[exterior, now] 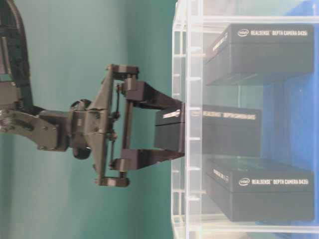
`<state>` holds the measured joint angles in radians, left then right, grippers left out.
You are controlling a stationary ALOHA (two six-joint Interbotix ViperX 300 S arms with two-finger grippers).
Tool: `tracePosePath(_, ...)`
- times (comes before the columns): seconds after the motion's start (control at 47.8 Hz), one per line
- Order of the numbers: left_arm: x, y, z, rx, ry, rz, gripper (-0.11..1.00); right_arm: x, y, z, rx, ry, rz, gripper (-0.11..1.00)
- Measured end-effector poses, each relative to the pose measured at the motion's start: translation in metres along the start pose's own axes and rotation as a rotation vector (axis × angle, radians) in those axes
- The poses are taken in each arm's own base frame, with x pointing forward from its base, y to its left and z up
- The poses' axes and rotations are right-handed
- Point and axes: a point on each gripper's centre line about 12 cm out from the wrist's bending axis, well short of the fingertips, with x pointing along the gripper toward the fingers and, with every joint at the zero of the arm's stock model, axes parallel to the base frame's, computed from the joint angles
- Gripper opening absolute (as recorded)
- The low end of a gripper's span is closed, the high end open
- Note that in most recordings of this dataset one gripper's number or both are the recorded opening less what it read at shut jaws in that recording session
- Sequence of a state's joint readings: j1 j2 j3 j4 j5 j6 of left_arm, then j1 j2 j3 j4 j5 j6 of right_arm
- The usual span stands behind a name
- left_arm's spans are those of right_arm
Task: Take out the box from the case.
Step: 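Lift the middle box upward out of the case with the right gripper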
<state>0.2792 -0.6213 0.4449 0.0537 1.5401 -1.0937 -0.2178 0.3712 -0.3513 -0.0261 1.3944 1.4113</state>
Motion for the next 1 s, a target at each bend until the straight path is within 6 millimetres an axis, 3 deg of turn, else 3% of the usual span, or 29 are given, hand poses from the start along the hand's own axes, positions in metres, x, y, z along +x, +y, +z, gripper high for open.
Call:
tracePosePath(0.544,0.0,0.0,0.0,0.003,0.0,0.0,0.85,-0.069,0.0,0.003,0.009,-0.004,0.009,0.66)
tracePosePath(1.004,0.0,0.0,0.0,0.003,0.0,0.0,0.85,-0.103,-0.002,0.003,0.012,-0.005,0.019,0.66)
